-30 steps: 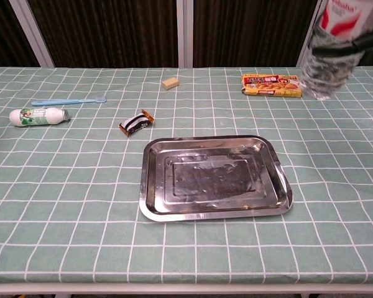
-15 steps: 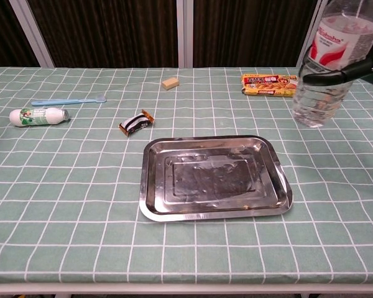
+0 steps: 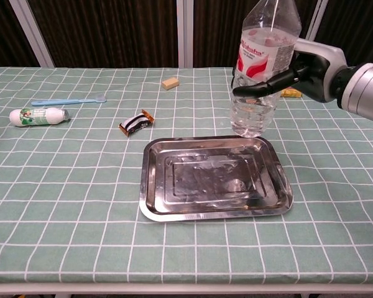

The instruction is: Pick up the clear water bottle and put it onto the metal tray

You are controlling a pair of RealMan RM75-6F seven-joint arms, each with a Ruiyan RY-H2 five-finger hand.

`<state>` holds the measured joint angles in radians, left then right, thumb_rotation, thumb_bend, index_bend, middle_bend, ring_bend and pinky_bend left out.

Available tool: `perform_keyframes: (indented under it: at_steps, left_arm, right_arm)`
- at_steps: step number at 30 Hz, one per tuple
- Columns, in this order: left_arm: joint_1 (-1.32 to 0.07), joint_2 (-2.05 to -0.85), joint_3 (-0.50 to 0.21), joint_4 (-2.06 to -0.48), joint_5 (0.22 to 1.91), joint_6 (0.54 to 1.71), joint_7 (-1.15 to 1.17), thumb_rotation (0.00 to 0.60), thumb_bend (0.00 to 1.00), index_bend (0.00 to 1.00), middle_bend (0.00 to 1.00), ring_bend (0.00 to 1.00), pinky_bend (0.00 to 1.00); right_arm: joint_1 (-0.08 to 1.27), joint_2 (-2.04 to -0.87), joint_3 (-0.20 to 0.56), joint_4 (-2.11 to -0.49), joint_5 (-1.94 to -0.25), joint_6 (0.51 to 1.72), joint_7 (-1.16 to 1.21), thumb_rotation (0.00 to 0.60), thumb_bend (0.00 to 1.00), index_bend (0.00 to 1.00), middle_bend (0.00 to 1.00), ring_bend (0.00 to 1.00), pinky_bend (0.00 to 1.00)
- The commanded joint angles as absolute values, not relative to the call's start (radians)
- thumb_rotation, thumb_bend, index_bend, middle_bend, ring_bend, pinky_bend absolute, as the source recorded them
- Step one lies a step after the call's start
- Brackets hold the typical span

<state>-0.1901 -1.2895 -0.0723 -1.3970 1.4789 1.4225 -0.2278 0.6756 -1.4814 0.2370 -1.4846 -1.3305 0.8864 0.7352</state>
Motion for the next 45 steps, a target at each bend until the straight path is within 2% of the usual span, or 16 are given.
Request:
perform_keyframes:
  at_steps: [1,4,10,12,16,19,21,25,28,37,41,45]
  left_arm:
    - [-0.191,-1.288,-0.075,-1.396,1.479,1.425,-0.241,0.600,0.27,0.16,0.18,0.09,0.19]
    - [-0.190,-1.285,-0.070,-1.399,1.483,1.422,-0.241,0.600,0.27,0.16,0.18,0.09,0.19]
    - [-0.188,-1.288,-0.067,-1.403,1.481,1.420,-0.222,0.600,0.27,0.16,0.18,0.09,0.19]
    - [-0.190,-1.290,-0.068,-1.402,1.482,1.420,-0.221,0.600,0.27,0.16,0.18,0.09,0.19]
    - [-0.194,-1.296,-0.068,-1.390,1.484,1.412,-0.241,0.600,0.27,0.16,0.18,0.09,0.19]
    - [-0.193,-1.294,-0.063,-1.387,1.489,1.411,-0.250,0.600,0.27,0.16,0.18,0.09,0.19]
    - [-0.193,-1.293,-0.062,-1.387,1.490,1.411,-0.249,0.600,0.27,0.16,0.18,0.09,0.19]
    - [-0.187,-1.297,-0.060,-1.392,1.487,1.417,-0.233,0.600,0.27,0.16,0.18,0.09,0.19]
    - [-0.186,-1.294,-0.064,-1.398,1.482,1.420,-0.221,0.600,0.27,0.16,0.18,0.09,0.19]
    - [-0.179,-1.284,-0.063,-1.379,1.478,1.420,-0.254,0.600,0.27,0.16,0.18,0.09,0.19]
    - [-0.178,-1.288,-0.065,-1.381,1.478,1.425,-0.248,0.600,0.27,0.16,0.18,0.09,0.19]
    - [-0.171,-1.280,-0.069,-1.394,1.476,1.440,-0.234,0.600,0.27,0.16,0.18,0.09,0.19]
  right_arm:
    - [0.506,-1.253,0.206,-1.557,-1.344,1.025,0.730,0.600,0.14,0.70,0.57,0.37,0.41]
    - [0.508,-1.257,0.200,-1.562,-1.345,1.001,0.765,0.600,0.14,0.70,0.57,0.37,0.41]
    - [0.667,-1.449,0.238,-1.511,-1.327,0.846,0.719,0.600,0.14,0.70,0.57,0.38,0.41]
    - [0.645,-1.431,0.236,-1.519,-1.322,0.881,0.688,0.600,0.14,0.70,0.57,0.38,0.41]
    - [0.518,-1.280,0.217,-1.522,-1.307,1.011,0.691,0.600,0.14,0.70,0.57,0.38,0.41]
    - [0.463,-1.215,0.227,-1.511,-1.272,1.044,0.748,0.600,0.14,0.70,0.57,0.37,0.41]
    - [0.480,-1.229,0.225,-1.524,-1.296,1.022,0.760,0.600,0.14,0.70,0.57,0.37,0.41]
    - [0.607,-1.379,0.217,-1.554,-1.378,0.916,0.718,0.600,0.14,0.70,0.57,0.38,0.41]
    - [0.645,-1.456,0.220,-1.538,-1.354,0.879,0.690,0.600,0.14,0.70,0.57,0.38,0.41]
    - [0.525,-1.334,0.219,-1.460,-1.289,0.959,0.771,0.600,0.14,0.70,0.57,0.37,0.41]
    - [0.555,-1.370,0.209,-1.475,-1.349,0.941,0.785,0.600,0.14,0.70,0.57,0.37,0.41]
    - [0.616,-1.460,0.207,-1.475,-1.377,0.892,0.780,0.600,0.14,0.70,0.57,0.37,0.41]
